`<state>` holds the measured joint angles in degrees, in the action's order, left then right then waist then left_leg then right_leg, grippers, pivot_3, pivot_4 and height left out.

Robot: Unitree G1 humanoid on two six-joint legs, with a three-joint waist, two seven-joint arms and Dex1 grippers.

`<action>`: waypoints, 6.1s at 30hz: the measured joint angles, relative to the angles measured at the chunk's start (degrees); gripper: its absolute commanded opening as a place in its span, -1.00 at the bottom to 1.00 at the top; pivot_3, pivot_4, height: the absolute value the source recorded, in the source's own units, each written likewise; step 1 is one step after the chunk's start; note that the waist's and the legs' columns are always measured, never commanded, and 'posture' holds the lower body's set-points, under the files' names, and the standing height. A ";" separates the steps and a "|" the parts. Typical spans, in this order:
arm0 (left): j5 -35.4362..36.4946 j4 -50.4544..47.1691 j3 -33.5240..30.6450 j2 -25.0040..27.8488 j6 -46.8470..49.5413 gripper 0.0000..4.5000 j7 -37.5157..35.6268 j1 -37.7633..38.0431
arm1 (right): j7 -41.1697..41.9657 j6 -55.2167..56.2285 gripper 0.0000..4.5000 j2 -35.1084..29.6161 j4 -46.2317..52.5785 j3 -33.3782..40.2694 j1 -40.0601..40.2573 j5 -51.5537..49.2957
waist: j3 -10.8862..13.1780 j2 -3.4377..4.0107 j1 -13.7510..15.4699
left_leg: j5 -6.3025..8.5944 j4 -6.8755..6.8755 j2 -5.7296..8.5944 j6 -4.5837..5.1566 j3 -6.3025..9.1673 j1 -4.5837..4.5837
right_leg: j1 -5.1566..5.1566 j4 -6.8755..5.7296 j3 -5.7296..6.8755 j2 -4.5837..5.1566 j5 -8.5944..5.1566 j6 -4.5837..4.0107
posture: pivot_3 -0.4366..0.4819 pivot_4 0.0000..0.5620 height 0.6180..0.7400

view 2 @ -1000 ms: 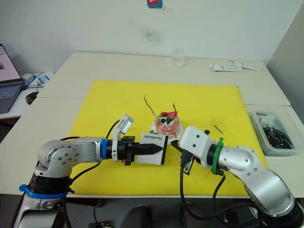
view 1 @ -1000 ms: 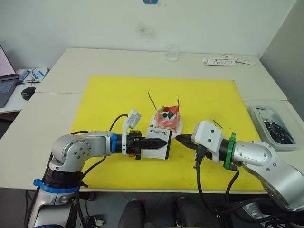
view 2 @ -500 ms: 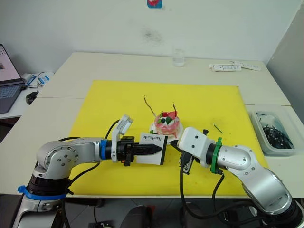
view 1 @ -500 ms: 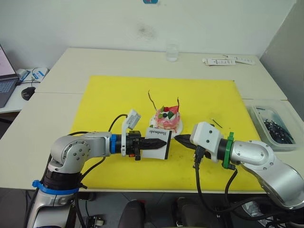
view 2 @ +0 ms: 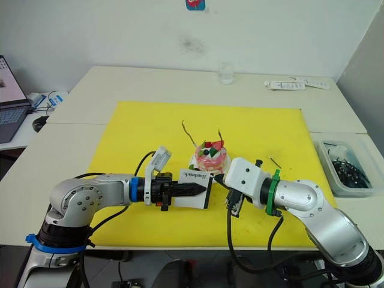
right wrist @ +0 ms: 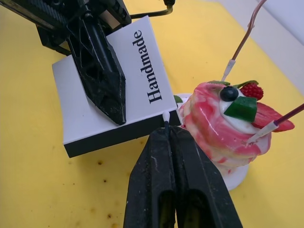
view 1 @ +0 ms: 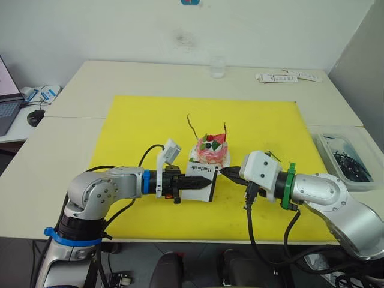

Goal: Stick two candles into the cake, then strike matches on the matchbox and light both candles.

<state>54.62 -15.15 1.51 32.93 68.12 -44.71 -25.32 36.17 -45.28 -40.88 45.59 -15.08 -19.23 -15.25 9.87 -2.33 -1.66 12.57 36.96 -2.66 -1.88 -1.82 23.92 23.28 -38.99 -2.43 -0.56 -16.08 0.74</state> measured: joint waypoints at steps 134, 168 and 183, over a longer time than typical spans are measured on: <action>-10.43 -6.46 0.37 9.43 -10.97 -1.00 -6.04 10.99 | 0.27 16.02 -0.98 20.21 -36.41 -9.82 -29.17 22.04 | 0.01 0.02 -0.01 | 0.00 -0.02 -0.04 0.00 -0.02 0.02 | 0.06 -0.03 0.05 0.19 0.17 -0.33 | -0.05 -0.47 1.00; -10.38 -6.46 0.42 9.44 -10.13 -1.00 -6.65 10.45 | 1.04 16.16 -0.98 20.89 -36.40 -8.37 -29.17 22.99 | 0.01 0.02 -0.01 | 0.00 -0.02 -0.04 0.00 -0.03 0.02 | 0.06 -0.04 0.05 0.19 0.17 -0.33 | -0.05 -0.47 1.00; -10.45 -6.44 0.87 9.44 -10.18 -1.00 -7.33 10.22 | -3.42 13.26 -0.98 24.94 -35.81 0.42 -29.63 20.58 | 0.01 0.02 -0.01 | 0.00 -0.02 -0.04 0.00 -0.02 0.02 | 0.06 -0.04 0.05 0.19 0.17 -0.33 | -0.05 -0.47 1.00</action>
<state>44.17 -21.59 2.38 42.37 57.94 -52.04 -15.10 32.75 -32.03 -15.93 9.78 -14.66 -48.86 5.33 9.88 -2.31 -1.67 12.57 36.94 -2.70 -1.88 -1.85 23.94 23.34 -39.03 -2.38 -0.37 -15.91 0.41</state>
